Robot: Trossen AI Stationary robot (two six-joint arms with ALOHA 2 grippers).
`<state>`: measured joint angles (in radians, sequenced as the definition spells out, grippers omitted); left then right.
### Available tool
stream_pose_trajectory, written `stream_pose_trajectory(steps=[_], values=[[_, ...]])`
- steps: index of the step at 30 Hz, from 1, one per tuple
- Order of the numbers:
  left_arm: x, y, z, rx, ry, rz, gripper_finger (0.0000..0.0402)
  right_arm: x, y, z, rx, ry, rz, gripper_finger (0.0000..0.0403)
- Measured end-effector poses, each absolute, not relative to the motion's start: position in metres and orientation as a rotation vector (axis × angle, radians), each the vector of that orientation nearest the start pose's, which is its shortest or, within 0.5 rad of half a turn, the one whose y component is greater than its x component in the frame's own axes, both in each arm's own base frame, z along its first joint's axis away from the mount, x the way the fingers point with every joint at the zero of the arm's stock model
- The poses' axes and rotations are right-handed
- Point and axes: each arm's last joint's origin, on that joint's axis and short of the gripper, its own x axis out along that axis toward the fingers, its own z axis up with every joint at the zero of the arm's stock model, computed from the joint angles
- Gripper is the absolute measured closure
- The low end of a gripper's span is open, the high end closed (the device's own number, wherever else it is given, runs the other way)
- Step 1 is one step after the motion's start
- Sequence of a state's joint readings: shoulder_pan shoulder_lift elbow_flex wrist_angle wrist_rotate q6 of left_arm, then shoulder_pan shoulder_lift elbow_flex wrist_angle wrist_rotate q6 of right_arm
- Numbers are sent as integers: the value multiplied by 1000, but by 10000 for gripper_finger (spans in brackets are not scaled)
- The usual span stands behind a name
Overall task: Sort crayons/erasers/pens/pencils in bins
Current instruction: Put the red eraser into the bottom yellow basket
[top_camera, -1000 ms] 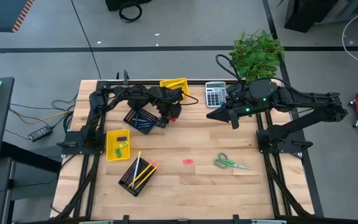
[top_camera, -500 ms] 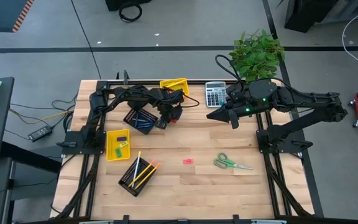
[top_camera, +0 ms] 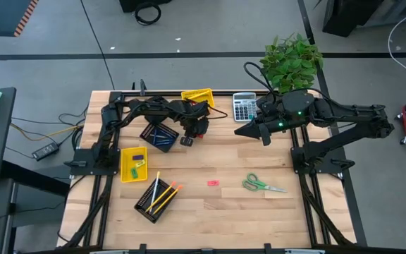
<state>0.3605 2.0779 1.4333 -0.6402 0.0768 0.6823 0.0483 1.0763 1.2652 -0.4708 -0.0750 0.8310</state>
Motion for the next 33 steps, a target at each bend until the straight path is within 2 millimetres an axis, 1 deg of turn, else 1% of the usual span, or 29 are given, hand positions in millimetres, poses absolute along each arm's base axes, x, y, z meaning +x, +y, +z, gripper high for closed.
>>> stream_pose_trajectory(steps=[6,9,13,19,23,28,33], values=[[378,139,162,254,1240,-141,321,217,13,414,824,316,-1,394],[376,137,176,235,1216,-115,320,217,13,414,820,316,-1,394],[368,134,195,185,1207,-76,314,217,13,414,808,316,1,394],[350,127,232,107,1171,-14,323,217,12,414,753,314,0,394],[336,122,262,44,1116,50,326,217,10,413,708,295,-70,394],[315,108,289,-19,1104,85,321,218,5,411,673,274,-164,394],[298,86,308,9,1119,13,325,221,-7,405,688,300,-230,394]])
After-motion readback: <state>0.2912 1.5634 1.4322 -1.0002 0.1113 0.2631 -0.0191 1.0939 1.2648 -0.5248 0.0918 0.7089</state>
